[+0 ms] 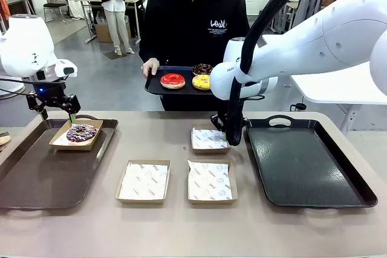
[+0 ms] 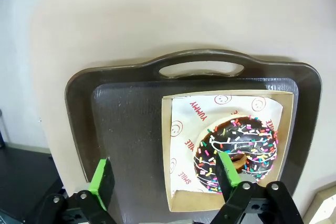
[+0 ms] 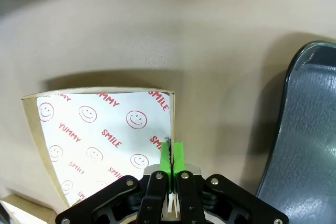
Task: Individually package the donuts and arrange them on the tray.
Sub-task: Place the picked Paper togo box on the Handle tray while simultaneously picking up another Paper togo box from the table with the other hand.
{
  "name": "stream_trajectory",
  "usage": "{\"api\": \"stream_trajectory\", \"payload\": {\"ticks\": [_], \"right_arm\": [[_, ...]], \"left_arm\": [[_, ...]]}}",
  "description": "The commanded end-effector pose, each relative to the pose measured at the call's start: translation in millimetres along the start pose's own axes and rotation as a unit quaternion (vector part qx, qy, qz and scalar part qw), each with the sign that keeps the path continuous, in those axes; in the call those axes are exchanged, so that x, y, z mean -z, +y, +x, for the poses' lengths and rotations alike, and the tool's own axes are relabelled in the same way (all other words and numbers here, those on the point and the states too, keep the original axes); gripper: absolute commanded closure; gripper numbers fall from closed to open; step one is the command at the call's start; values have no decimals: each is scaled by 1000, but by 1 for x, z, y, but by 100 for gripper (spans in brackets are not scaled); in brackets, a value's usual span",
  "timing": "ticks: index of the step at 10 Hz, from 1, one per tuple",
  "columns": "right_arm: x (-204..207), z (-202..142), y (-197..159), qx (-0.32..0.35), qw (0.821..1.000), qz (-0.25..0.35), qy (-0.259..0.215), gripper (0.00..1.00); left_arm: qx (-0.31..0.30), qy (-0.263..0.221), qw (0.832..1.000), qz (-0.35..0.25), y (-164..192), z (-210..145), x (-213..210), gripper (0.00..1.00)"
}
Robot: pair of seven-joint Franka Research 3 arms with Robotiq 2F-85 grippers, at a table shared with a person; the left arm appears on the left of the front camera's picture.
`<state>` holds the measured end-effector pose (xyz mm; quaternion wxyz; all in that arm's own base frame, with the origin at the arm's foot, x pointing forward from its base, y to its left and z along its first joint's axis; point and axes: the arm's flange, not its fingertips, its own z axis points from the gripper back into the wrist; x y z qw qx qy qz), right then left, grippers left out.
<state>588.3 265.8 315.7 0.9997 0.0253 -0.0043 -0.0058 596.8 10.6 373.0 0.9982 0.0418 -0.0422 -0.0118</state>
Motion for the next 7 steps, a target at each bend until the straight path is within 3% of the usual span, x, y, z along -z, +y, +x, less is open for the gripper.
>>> {"api": "stream_trajectory", "payload": {"ticks": [1,3,5,7], "right_arm": [[-1,6,1,14,1000,-14,2,100],[-18,0,-1,15,1000,-17,12,100],[-57,-15,-5,6,1000,-9,-5,100],[-93,-21,-6,8,1000,4,-12,100]], "left_arm": [[2,-7,1000,2,2,-1,-6,0],[18,-1,998,-59,13,-15,-20,0],[40,-4,983,-179,48,-61,-57,0],[43,-39,965,-255,89,-109,-87,0]]}}
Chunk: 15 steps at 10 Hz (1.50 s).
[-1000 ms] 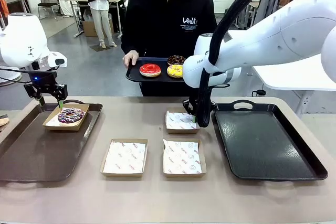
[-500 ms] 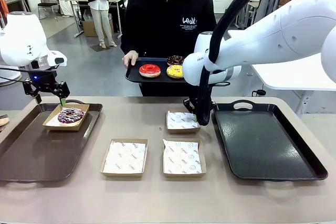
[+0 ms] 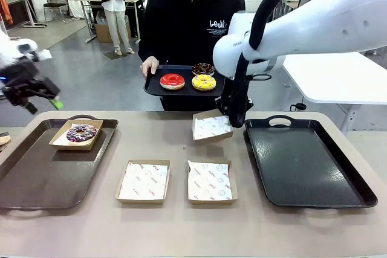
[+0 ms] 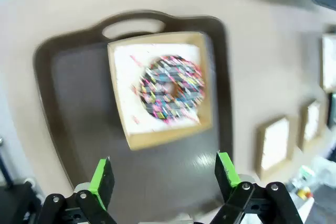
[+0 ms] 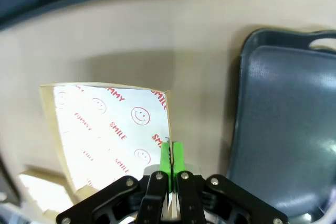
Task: Individually package the donuts and arrange them on the tray.
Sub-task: Place the picked Paper togo box on the Handle tray while simultaneously picking up another Paper togo box from the table with the other hand.
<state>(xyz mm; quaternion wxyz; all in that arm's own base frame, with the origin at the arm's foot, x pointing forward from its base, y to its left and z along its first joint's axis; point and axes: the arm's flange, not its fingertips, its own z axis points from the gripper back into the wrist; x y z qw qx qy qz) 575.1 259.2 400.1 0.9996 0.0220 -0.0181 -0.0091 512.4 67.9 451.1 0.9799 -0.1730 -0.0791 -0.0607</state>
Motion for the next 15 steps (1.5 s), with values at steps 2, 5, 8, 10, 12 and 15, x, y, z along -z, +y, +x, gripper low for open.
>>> {"api": "stream_trajectory", "payload": {"ticks": [2,5,8,10,12,15], "right_arm": [[-41,-5,3,9,1000,22,0,100],[-70,1,31,10,1000,3,24,100],[-86,14,55,26,999,-16,28,100],[-86,24,53,43,998,-15,39,100],[-83,28,47,38,998,-6,51,100],[-82,17,48,30,999,-1,39,100]], "left_arm": [[14,-39,988,-149,53,-75,-62,0],[-40,-68,963,-258,117,-112,-89,0],[-76,-56,942,-321,156,-126,-83,0],[-91,-67,928,-354,169,-128,-72,0],[-115,-71,920,-368,171,-126,-65,0],[-106,-58,930,-347,166,-132,-64,0]]}}
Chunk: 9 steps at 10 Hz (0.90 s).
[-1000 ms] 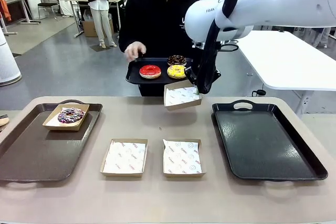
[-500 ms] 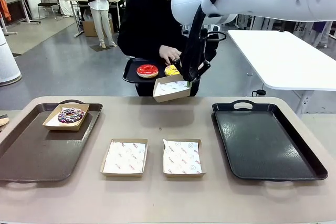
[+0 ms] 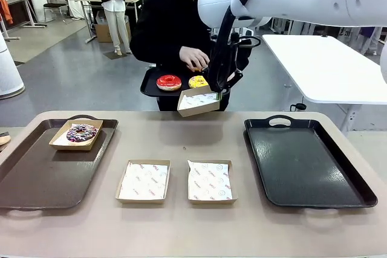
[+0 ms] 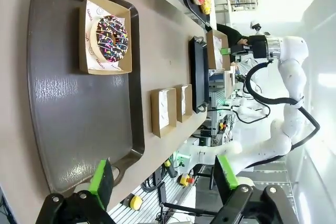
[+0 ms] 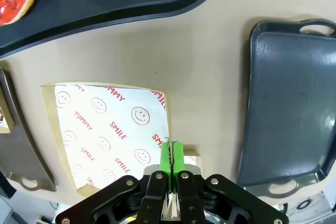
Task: Individually package the donuts and arrange them on the tray.
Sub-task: Place the picked Paper togo box on the Handle tray while simultaneously picking up another Paper togo box from the table with the other hand.
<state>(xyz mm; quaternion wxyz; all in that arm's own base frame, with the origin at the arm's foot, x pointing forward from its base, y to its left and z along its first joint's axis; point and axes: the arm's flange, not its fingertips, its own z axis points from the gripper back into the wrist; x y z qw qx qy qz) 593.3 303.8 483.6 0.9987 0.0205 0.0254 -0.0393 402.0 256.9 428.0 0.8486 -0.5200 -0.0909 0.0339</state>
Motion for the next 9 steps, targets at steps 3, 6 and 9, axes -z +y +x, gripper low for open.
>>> {"api": "stream_trajectory", "payload": {"ticks": [3,6,9], "right_arm": [[-1,-3,-1,-1,1000,1,-4,100],[-1,-3,-1,-1,1000,1,-4,100],[-1,-3,-1,-1,1000,1,-4,100]], "left_arm": [[4,2,1000,8,-4,-2,-3,0],[4,2,1000,8,-4,-2,-3,0],[4,2,1000,8,-4,-2,-3,0]]}}
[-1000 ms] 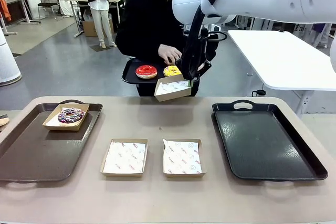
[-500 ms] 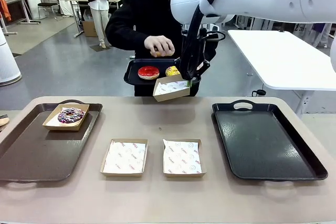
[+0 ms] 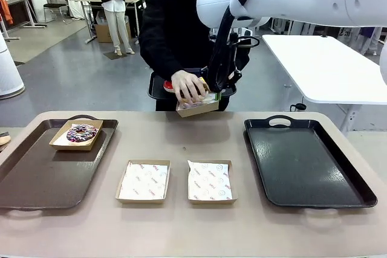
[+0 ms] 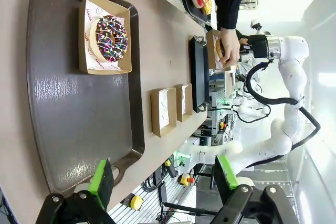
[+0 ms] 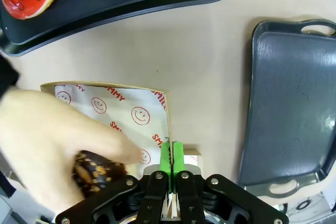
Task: Individually package the donuts and arrange them on the tray.
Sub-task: Place the picked Paper togo box on the Handle tray while simultaneously picking up another Paper togo box from the table with the other hand.
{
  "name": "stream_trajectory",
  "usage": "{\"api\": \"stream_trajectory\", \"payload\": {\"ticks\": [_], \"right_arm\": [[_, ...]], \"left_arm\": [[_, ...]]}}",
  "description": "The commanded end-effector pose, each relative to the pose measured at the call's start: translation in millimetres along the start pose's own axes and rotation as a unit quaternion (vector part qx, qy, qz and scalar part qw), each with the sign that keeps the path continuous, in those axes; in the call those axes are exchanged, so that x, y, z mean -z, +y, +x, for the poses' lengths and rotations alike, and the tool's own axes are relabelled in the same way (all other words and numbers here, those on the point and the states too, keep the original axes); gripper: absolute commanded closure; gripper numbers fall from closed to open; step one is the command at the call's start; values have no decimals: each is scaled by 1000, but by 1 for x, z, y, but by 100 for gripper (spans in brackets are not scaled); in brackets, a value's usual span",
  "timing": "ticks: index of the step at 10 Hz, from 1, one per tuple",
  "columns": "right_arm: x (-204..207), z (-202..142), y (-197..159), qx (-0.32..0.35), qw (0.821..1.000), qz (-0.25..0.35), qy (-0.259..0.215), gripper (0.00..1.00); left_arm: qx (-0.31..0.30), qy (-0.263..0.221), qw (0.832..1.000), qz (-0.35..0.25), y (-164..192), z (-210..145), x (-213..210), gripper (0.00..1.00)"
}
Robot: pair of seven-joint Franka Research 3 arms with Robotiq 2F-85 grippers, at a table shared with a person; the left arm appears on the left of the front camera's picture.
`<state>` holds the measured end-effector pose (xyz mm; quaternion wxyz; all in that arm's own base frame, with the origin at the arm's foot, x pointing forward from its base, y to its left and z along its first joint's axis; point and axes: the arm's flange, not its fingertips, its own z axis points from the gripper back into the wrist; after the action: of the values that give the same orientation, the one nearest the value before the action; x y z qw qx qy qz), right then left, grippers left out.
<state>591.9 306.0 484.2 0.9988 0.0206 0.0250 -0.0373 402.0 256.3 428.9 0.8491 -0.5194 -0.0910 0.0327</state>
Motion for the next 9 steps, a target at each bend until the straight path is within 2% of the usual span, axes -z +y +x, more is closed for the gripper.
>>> {"api": "stream_trajectory", "payload": {"ticks": [1,9], "right_arm": [[-1,-2,-3,1,1000,1,-3,100],[-1,-2,-3,1,1000,1,-3,100]], "left_arm": [[3,2,1000,7,-2,-3,-3,0],[3,2,1000,7,-2,-3,-3,0]]}}
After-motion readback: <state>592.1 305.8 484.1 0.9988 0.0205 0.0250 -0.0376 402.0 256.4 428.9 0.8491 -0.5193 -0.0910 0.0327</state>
